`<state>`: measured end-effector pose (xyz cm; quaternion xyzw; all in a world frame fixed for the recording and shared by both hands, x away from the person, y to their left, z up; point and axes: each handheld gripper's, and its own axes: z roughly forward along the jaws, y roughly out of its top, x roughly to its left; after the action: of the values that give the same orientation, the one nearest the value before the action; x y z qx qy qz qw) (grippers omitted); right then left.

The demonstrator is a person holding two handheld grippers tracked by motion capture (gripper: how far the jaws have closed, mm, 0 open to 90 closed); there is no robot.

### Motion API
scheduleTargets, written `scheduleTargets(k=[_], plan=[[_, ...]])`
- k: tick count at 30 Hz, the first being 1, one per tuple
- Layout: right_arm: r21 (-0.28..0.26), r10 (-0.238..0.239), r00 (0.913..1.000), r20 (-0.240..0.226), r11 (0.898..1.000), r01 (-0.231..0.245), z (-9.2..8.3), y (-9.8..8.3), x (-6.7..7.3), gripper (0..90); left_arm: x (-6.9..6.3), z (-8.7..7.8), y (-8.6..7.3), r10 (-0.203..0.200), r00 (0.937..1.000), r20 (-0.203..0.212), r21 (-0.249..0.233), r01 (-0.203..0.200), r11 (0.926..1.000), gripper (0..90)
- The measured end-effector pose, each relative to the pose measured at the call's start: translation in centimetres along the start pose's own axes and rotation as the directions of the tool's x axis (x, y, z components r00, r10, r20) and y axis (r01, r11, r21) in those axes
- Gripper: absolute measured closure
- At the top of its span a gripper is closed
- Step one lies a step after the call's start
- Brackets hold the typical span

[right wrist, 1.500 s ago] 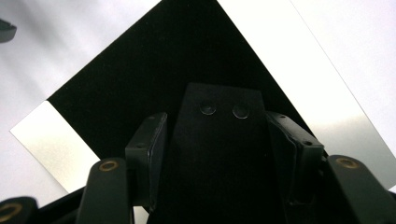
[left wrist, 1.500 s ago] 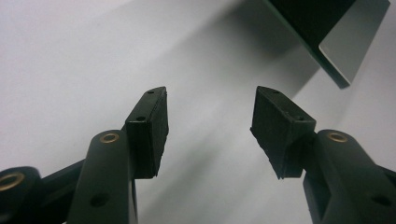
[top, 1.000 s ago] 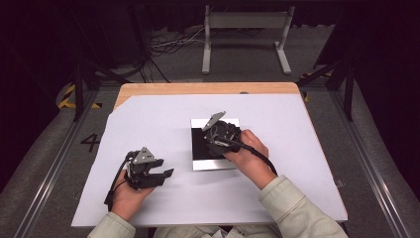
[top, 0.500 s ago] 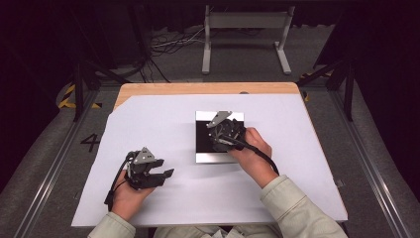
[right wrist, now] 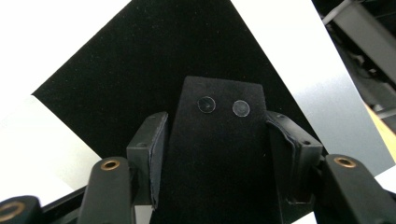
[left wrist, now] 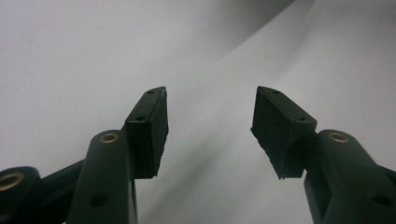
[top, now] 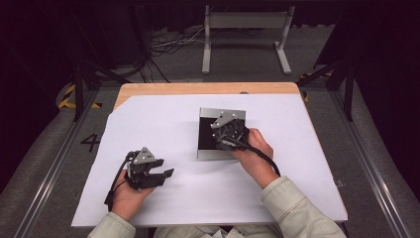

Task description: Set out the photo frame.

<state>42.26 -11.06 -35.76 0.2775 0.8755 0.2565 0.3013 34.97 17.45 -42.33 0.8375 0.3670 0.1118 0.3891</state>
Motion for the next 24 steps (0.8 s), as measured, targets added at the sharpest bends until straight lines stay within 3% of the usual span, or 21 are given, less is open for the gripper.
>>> scheduleTargets(k=[10, 17, 20, 24], plan=[[-0.053, -0.043, 0.994, 0.1, 0.997, 0.048, -0.2, -0.5, 1.2, 43.9, 0.0, 0.0, 0.0, 0.003, 1.0, -0.001, -0.001, -0.003, 1.0, 46.1], [-0.031, -0.102, 0.9834, 0.15, 0.994, 0.108, 0.7, -1.1, 2.6, 43.8, 0.1, -0.1, 0.0, 0.012, 0.9999, -0.009, -0.003, -0.012, 0.9999, 46.1], [-0.036, -0.141, 0.9727, 0.185, 0.988, 0.15, 0.7, -1.4, 3.5, 43.8, 0.0, 0.0, 0.0, 0.006, 1.0, -0.002, 0.0, -0.006, 1.0, 46.1], [-0.035, -0.163, 0.9668, 0.196, 0.984, 0.174, 0.7, -1.6, 4.2, 43.7, 0.0, 0.0, 0.0, 0.006, 1.0, -0.002, 0.0, -0.006, 1.0, 46.1]])
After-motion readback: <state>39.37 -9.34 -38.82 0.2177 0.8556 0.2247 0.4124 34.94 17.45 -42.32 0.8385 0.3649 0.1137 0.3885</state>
